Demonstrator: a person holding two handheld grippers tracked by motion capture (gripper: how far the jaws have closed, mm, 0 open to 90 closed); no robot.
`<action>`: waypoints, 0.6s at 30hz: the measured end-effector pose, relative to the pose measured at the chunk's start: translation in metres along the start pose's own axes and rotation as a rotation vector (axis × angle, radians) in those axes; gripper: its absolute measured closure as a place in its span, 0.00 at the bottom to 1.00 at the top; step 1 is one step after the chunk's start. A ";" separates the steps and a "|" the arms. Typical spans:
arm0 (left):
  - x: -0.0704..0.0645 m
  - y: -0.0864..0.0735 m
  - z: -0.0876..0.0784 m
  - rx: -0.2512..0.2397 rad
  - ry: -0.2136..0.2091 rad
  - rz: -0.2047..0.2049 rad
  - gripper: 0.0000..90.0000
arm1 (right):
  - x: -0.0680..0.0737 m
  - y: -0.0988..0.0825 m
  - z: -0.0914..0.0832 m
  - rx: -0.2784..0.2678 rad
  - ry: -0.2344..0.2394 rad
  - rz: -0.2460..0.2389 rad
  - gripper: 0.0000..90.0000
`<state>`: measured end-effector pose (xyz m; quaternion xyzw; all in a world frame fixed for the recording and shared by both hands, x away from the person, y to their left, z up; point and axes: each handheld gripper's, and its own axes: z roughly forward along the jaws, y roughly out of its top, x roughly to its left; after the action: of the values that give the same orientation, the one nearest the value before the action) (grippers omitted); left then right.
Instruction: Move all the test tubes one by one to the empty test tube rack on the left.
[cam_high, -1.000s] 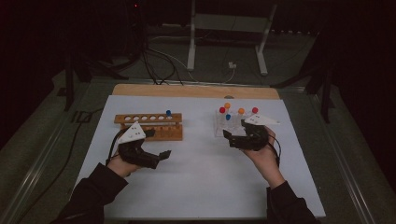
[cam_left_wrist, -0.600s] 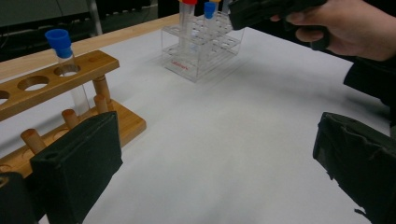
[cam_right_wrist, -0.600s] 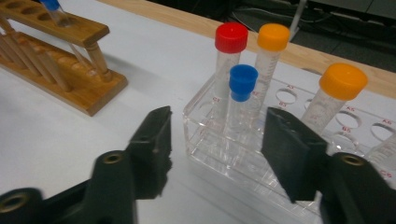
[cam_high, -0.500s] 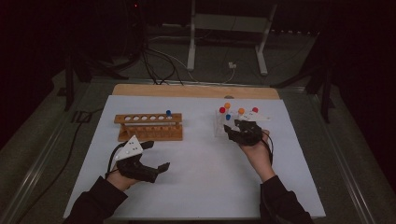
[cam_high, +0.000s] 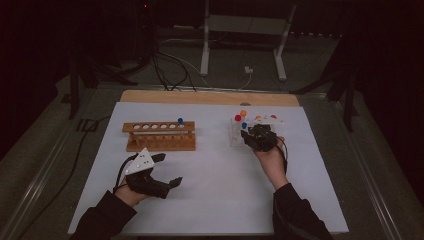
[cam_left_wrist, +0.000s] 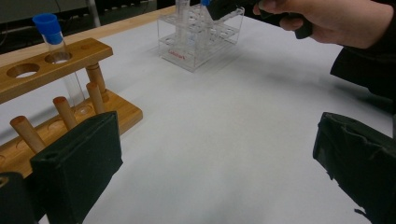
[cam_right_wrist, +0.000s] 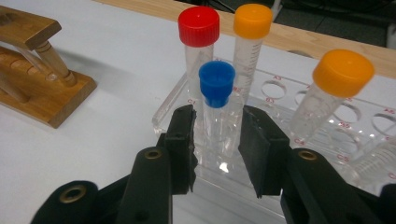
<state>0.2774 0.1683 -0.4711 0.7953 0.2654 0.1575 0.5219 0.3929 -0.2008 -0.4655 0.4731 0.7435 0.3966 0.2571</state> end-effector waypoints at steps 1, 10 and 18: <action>0.000 0.000 0.000 0.000 0.001 0.001 0.02 | 0.000 0.000 0.001 0.001 -0.003 0.000 0.73; 0.003 0.000 -0.001 -0.004 0.024 -0.004 0.02 | -0.001 0.001 0.010 0.007 -0.013 0.030 0.82; 0.004 -0.001 0.000 0.008 0.008 -0.005 0.02 | 0.003 0.003 0.015 0.019 -0.034 0.014 0.85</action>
<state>0.2803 0.1705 -0.4724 0.7960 0.2703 0.1583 0.5179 0.4040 -0.1919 -0.4715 0.4873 0.7395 0.3829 0.2626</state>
